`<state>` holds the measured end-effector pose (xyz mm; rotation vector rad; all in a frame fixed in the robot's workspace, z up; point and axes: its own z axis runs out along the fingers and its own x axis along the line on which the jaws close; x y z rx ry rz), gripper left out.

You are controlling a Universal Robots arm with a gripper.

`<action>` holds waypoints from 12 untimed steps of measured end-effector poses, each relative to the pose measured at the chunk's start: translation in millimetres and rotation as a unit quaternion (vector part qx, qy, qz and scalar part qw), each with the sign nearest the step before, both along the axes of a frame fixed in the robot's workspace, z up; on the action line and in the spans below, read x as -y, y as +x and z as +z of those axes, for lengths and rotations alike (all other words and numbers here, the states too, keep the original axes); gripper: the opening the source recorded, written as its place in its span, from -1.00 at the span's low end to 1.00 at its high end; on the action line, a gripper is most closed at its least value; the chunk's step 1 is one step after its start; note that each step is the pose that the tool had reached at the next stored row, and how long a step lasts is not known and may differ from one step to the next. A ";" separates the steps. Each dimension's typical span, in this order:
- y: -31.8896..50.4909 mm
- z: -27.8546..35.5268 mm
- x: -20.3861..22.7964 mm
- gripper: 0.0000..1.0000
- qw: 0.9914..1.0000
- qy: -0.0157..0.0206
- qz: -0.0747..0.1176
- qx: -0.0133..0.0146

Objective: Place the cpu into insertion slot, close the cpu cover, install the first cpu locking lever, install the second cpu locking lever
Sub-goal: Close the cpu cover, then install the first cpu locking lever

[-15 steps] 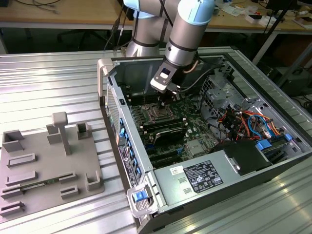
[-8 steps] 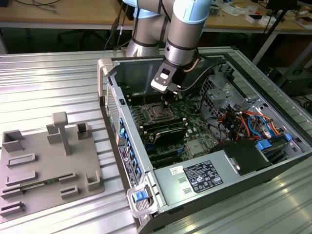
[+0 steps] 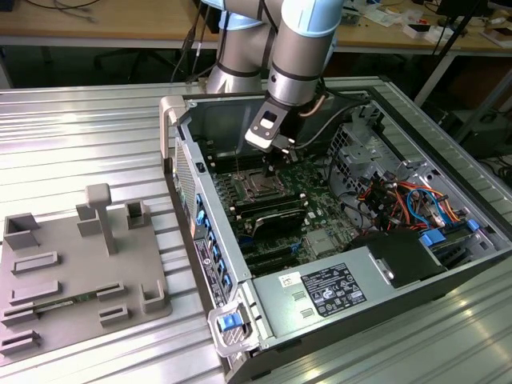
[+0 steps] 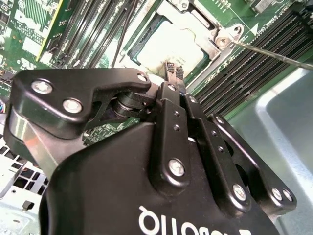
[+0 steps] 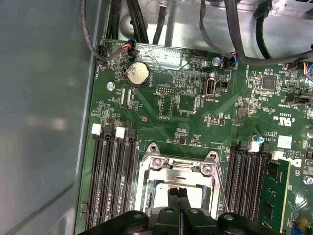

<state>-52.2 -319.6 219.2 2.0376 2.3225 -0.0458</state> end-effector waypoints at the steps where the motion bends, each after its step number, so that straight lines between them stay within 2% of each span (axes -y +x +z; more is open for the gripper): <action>1: -0.2 0.0 0.0 -0.78 1.000 0.000 0.000 0.000; 12: -2.4 0.0 0.0 -0.78 1.000 0.000 0.000 0.000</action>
